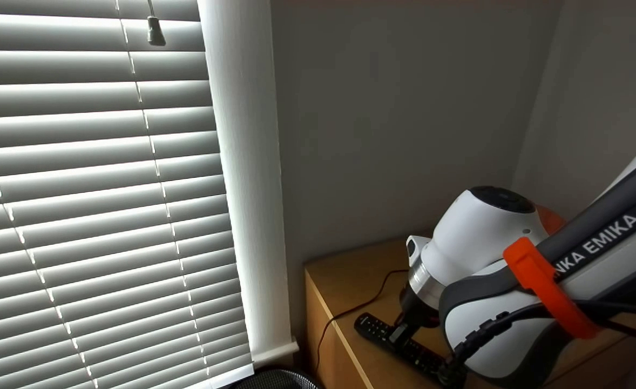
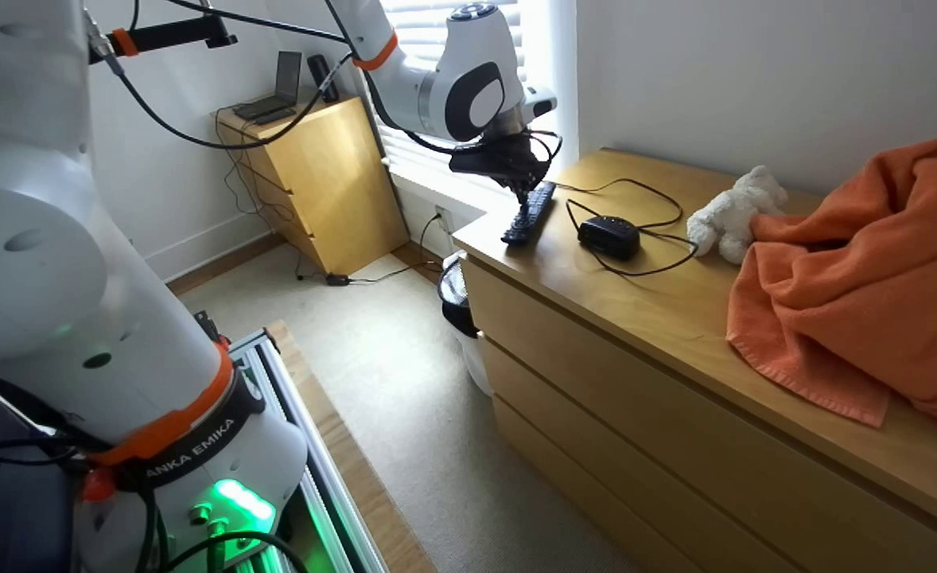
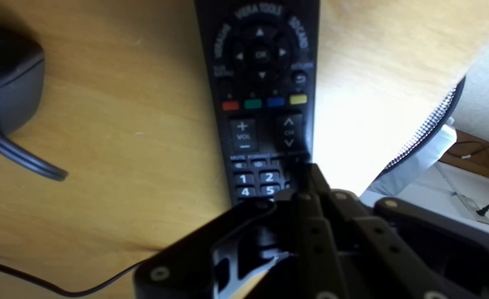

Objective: Press a button on the remote control

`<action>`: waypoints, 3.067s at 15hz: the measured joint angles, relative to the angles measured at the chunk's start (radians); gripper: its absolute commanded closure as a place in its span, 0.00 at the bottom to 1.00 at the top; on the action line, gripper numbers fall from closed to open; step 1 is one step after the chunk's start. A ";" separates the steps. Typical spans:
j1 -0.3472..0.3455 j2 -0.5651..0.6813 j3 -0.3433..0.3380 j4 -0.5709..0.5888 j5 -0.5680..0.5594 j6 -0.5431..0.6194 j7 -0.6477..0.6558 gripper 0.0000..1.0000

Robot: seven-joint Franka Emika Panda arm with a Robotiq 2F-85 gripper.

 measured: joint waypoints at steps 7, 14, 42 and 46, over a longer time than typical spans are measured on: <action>-0.001 0.001 0.001 0.000 0.000 -0.001 0.000 1.00; -0.010 0.003 0.008 0.000 0.000 -0.001 0.000 1.00; -0.126 -0.101 0.100 0.012 0.043 -0.161 -0.020 1.00; -0.139 -0.199 0.118 0.023 0.107 -0.355 -0.062 0.66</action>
